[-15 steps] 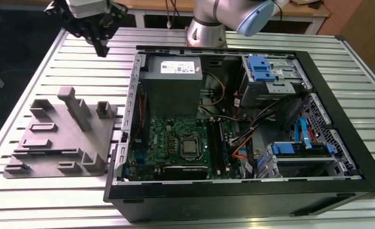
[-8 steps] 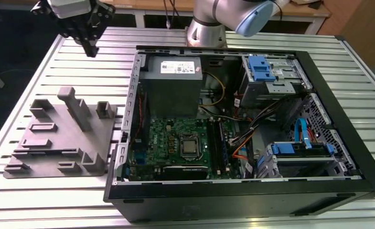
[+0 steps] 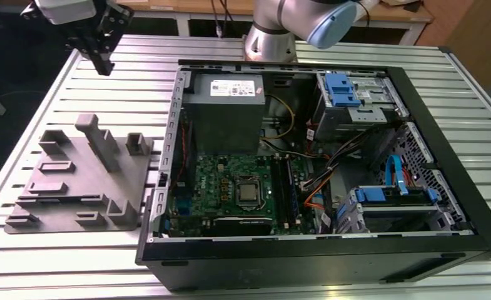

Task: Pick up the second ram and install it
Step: 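Reach for the second ram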

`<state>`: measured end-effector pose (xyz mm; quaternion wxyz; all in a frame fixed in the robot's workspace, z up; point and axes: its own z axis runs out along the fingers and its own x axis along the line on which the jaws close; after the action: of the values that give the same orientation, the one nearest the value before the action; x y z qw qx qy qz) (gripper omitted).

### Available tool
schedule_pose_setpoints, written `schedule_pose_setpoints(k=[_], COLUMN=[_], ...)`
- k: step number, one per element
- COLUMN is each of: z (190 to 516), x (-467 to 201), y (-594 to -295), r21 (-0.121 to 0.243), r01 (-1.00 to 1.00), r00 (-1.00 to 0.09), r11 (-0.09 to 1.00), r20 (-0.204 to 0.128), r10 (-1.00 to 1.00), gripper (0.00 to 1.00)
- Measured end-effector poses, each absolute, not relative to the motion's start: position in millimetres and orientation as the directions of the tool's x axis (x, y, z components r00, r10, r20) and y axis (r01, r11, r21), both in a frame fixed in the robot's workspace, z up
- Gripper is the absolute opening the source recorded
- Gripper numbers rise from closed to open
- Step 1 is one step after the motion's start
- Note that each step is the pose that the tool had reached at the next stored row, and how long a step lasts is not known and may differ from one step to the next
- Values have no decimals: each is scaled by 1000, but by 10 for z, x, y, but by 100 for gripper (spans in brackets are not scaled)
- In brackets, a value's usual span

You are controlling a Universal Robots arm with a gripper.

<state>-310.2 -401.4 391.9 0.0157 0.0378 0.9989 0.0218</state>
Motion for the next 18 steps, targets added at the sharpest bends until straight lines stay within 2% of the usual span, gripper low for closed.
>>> schedule_pose_setpoints(k=[18], z=[3901], x=[-3548], y=[-4078], r21=[45], r01=[75], r00=[-997], r11=[996], r20=[-30], r10=[76], gripper=[7])
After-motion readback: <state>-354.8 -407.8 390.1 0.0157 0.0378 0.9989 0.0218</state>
